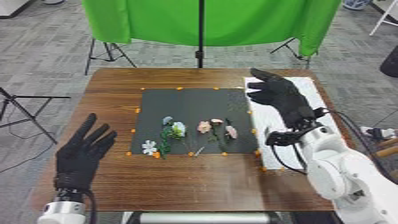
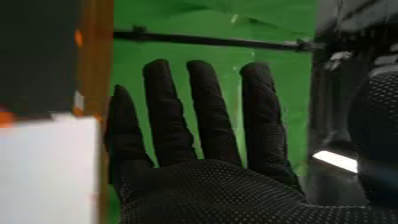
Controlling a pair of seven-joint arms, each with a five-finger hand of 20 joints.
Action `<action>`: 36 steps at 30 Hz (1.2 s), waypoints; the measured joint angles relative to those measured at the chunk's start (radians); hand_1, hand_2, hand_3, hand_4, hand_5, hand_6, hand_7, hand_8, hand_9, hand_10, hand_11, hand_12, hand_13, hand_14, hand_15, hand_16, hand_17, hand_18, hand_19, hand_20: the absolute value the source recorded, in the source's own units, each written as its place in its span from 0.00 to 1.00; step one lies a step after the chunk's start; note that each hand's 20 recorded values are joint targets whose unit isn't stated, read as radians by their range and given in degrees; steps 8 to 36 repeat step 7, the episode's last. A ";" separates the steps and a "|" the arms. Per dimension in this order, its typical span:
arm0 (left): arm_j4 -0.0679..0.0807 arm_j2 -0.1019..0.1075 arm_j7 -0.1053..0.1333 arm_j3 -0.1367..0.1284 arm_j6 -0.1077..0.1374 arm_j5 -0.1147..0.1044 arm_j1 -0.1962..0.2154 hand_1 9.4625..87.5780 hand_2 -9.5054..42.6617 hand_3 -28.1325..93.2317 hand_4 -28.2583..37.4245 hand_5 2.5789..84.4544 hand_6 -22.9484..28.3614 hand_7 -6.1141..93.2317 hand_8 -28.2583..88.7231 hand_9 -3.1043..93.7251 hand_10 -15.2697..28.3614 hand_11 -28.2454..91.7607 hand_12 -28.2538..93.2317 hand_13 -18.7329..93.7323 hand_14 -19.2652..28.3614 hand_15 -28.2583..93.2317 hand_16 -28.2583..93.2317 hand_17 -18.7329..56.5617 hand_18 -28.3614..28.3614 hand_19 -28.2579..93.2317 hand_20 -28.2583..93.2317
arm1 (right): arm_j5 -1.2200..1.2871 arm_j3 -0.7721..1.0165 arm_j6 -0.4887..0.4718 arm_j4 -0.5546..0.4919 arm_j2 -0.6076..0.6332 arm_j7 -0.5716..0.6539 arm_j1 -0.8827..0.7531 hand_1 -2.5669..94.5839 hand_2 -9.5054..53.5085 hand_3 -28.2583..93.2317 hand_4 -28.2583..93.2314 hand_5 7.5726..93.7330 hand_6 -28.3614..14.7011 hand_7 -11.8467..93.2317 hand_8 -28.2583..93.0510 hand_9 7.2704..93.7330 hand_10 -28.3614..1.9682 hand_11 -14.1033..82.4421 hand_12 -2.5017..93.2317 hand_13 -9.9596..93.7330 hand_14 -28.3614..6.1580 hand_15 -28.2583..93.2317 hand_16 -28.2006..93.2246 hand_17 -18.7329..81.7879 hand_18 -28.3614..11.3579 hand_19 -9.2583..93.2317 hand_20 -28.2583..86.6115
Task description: Arrange flowers
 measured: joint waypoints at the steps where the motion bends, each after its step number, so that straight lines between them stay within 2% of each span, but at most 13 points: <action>1: 0.000 0.001 0.005 0.000 0.000 0.000 0.000 0.14 0.29 0.90 0.00 0.38 0.54 0.14 0.16 0.36 0.76 0.38 0.30 0.37 0.97 0.57 0.17 0.09 1.00 0.66 0.25 | 0.048 0.007 0.005 -0.003 0.001 0.000 -0.014 0.19 0.15 0.86 0.00 0.43 0.76 0.24 0.13 0.46 0.48 0.26 0.17 0.44 0.30 0.47 0.37 0.21 0.05 0.56 0.42; 7: 0.000 0.003 0.011 -0.004 -0.007 -0.001 0.005 0.14 0.29 0.90 0.00 0.38 0.53 0.14 0.16 0.36 0.76 0.38 0.30 0.38 0.97 0.57 0.17 0.09 1.00 0.66 0.26 | 0.287 0.031 0.036 -0.008 0.012 -0.003 -0.065 0.20 0.15 0.85 0.00 0.44 0.76 0.24 0.13 0.46 0.47 0.27 0.17 0.44 0.31 0.48 0.37 0.21 0.05 0.57 0.43; 36: 0.000 0.003 0.011 -0.004 -0.007 -0.001 0.005 0.14 0.29 0.90 0.00 0.38 0.53 0.14 0.16 0.36 0.76 0.38 0.30 0.38 0.97 0.57 0.17 0.09 1.00 0.66 0.26 | 0.287 0.031 0.036 -0.008 0.012 -0.003 -0.065 0.20 0.15 0.85 0.00 0.44 0.76 0.24 0.13 0.46 0.47 0.27 0.17 0.44 0.31 0.48 0.37 0.21 0.05 0.57 0.43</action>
